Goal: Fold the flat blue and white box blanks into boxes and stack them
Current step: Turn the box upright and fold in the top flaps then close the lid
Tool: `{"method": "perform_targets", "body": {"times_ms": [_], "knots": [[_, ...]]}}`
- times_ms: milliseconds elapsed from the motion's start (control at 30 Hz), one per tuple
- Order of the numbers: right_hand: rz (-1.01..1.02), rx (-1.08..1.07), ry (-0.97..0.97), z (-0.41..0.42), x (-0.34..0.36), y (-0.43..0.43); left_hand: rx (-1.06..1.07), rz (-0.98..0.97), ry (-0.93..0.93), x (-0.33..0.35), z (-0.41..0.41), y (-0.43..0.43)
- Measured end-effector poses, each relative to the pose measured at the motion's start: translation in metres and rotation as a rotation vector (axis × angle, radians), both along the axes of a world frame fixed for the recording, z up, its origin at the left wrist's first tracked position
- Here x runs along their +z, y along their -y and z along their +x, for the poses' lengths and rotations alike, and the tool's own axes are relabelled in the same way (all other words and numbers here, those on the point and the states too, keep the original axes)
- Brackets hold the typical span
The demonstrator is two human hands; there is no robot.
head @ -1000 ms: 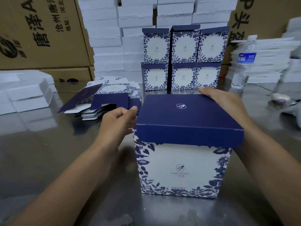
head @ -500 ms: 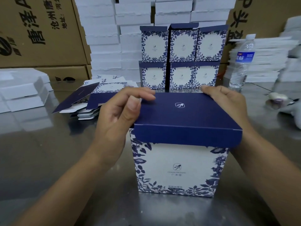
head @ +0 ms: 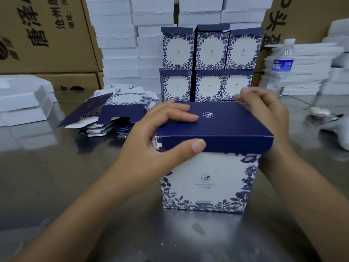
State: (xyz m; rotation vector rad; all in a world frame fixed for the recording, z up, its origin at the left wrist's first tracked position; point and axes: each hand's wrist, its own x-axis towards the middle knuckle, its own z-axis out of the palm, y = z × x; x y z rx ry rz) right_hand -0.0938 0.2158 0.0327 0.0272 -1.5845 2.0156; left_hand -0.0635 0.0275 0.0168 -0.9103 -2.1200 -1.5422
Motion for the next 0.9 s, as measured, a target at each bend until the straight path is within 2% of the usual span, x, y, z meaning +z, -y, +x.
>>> {"method": "perform_targets", "body": {"times_ms": [67,200,300,367,600,900], "knots": [[0.003,0.041,-0.092,0.0,0.001,0.002,0.083,0.016,-0.044,-0.003,-0.002,-0.002],[0.251,0.07,-0.267,0.004,-0.001,0.01,0.264,0.032,-0.21,-0.009,-0.008,-0.004],[0.581,-0.008,-0.381,0.007,-0.01,0.019,0.308,0.066,-0.263,-0.012,-0.01,-0.007],[0.758,-0.102,-0.457,0.007,-0.016,0.023,0.3,0.105,-0.234,-0.015,-0.01,-0.009],[0.814,-0.162,-0.621,0.006,-0.022,0.026,0.244,0.237,-0.121,-0.015,-0.014,-0.012],[0.767,-0.163,-0.492,0.005,-0.022,0.034,0.317,0.197,-0.185,-0.012,-0.023,-0.014]]}}
